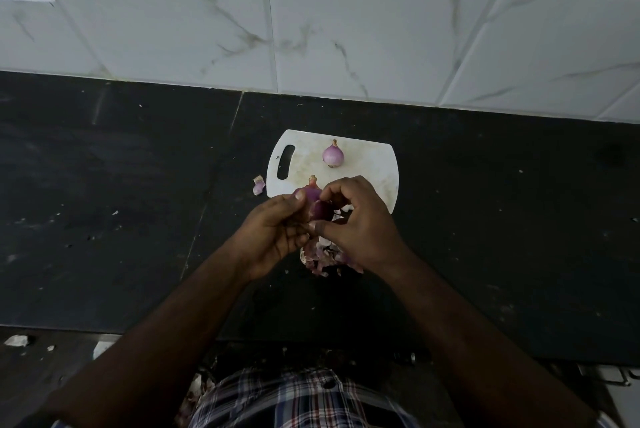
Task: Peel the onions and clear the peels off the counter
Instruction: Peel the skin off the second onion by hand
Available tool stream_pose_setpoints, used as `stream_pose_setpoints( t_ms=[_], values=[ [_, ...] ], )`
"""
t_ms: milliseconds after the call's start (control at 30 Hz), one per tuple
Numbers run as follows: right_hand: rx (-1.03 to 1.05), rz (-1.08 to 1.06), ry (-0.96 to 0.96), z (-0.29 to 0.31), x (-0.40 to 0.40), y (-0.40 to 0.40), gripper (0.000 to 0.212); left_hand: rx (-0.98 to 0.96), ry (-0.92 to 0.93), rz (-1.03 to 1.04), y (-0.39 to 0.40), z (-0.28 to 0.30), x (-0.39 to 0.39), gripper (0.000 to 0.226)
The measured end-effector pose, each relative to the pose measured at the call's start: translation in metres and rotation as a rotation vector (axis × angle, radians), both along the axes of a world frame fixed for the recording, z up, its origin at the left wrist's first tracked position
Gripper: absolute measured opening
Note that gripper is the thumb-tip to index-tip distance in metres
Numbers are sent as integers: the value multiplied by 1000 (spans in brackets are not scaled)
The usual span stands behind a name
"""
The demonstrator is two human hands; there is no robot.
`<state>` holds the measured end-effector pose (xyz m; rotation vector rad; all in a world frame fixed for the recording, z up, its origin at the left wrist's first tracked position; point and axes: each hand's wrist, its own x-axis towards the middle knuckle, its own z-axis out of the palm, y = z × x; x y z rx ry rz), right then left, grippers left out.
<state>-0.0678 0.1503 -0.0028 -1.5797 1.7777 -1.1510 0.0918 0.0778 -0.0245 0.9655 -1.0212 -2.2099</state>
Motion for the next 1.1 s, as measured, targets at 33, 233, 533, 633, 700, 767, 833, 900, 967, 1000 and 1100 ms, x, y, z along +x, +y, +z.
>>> stream_pose_setpoints(
  t_ms=[33, 233, 533, 633, 700, 767, 833, 900, 967, 1000, 1100],
  values=[
    [22, 3, -5, 1, -1, 0, 41, -1, -4, 1, 1, 1, 0, 60],
    [101, 42, 3, 3, -5, -3, 31, -2, -19, 10, 5, 7, -5, 38],
    [-57, 11, -24, -1, -4, -3, 39, 3, -18, 32, 4, 15, -8, 40],
    [-101, 43, 17, 0, -2, -3, 42, 3, -26, 31, 5, 15, -9, 49],
    [-104, 45, 20, 0, -1, -3, 41, 2, -39, 38, 5, 14, -10, 55],
    [-87, 52, 7, 0, -2, -3, 40, -7, -50, 37, 5, 14, -10, 55],
    [-66, 63, 6, 0, -4, -3, 38, -8, -60, 42, 6, 14, -11, 54],
    [-43, 73, 12, 0, -5, -4, 37, 0, -67, 52, 6, 15, -12, 57],
    [-31, 76, 19, 0, -6, -4, 35, 2, -76, 53, 6, 15, -13, 56],
    [-26, 74, 27, 0, -6, -4, 34, 1, -79, 52, 7, 15, -13, 54],
    [-19, 69, 47, -1, -7, -4, 31, 2, -79, 61, 7, 14, -14, 53]
  ],
)
